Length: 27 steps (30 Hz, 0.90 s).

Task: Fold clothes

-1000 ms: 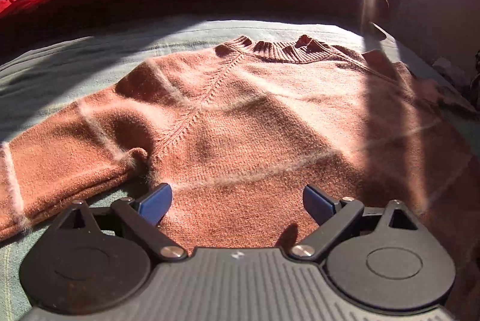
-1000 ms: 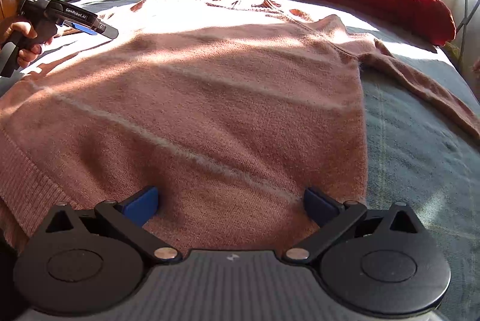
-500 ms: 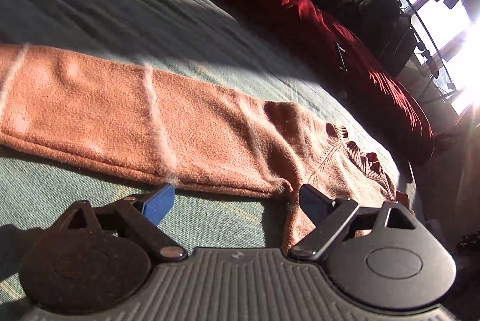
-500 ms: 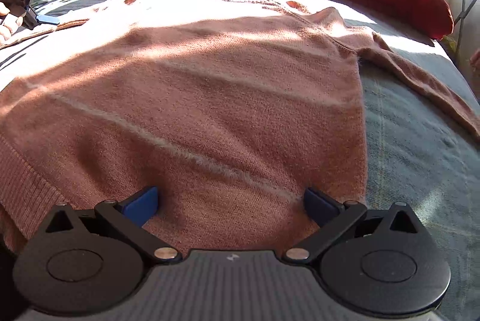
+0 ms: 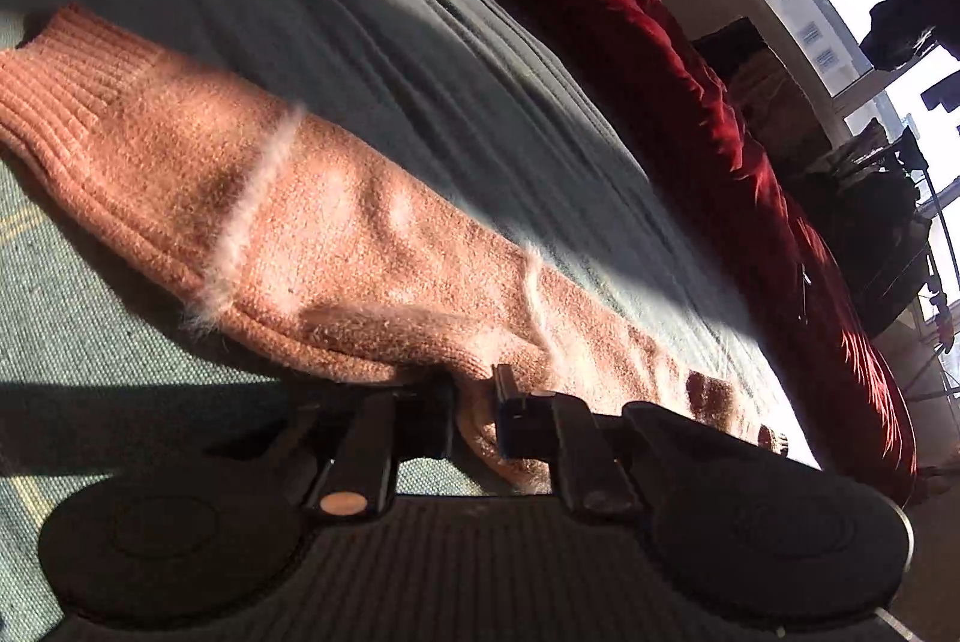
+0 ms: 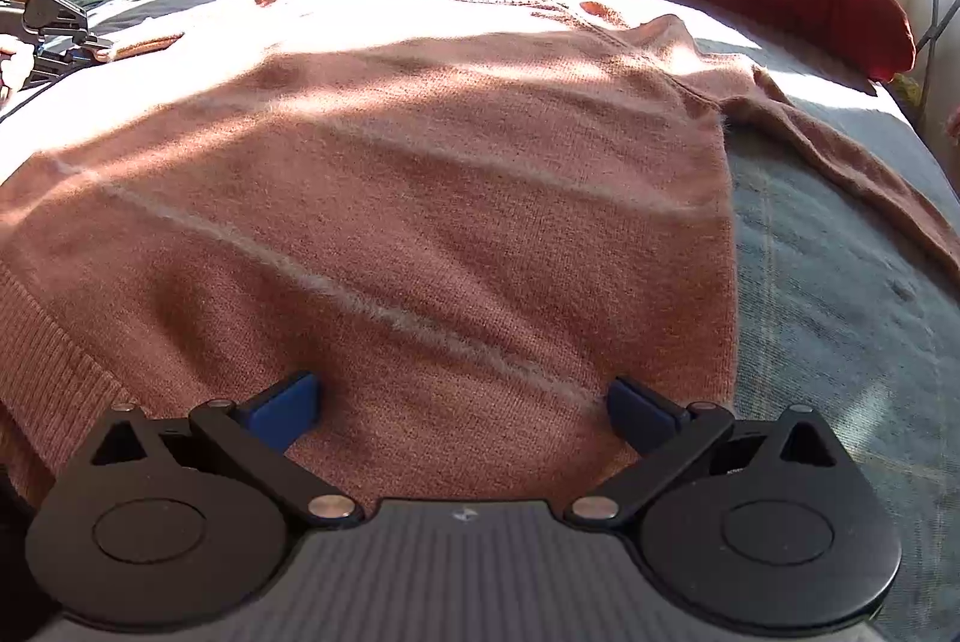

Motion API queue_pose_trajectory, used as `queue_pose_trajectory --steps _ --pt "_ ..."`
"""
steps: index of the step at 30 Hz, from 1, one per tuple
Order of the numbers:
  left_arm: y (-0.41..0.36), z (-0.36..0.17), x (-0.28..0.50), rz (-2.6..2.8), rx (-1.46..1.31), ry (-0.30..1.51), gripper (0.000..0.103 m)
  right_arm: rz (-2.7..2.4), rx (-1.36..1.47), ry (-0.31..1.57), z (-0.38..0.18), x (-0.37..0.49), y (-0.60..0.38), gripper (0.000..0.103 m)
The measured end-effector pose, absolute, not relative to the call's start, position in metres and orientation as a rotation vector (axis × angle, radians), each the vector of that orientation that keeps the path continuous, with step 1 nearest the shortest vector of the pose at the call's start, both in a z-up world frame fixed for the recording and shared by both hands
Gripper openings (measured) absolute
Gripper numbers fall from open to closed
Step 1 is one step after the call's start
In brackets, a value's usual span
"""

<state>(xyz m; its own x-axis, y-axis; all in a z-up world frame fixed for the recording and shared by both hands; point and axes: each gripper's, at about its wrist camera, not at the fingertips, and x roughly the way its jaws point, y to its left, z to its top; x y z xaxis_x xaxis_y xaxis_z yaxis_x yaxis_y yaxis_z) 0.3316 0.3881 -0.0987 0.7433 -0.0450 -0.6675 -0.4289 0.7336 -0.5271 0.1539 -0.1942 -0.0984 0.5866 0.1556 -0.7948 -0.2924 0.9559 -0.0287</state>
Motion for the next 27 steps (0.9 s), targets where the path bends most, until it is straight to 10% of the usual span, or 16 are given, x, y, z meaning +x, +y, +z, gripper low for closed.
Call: queue_pose_trajectory --steps 6,14,21,24,26,27 --pt "0.396 -0.093 0.325 0.228 -0.705 0.761 0.023 0.248 -0.164 0.903 -0.098 0.152 -0.193 0.103" --pt "0.443 -0.077 0.262 0.367 -0.756 0.668 0.063 0.26 -0.178 0.931 -0.097 0.158 -0.192 0.103" --pt "0.495 -0.113 0.25 0.395 -1.079 0.567 0.065 0.275 -0.193 0.95 -0.096 0.161 -0.191 0.103" --pt "0.498 -0.111 0.264 0.439 -1.058 0.542 0.057 0.273 -0.197 0.952 -0.096 0.161 -0.19 0.103" --pt "0.495 -0.104 0.275 0.501 -0.95 0.562 0.008 0.271 -0.197 0.951 -0.096 0.161 -0.19 0.103" --pt "0.494 -0.099 0.279 0.519 -0.892 0.567 0.011 0.27 -0.198 0.95 -0.096 0.161 -0.19 0.103"
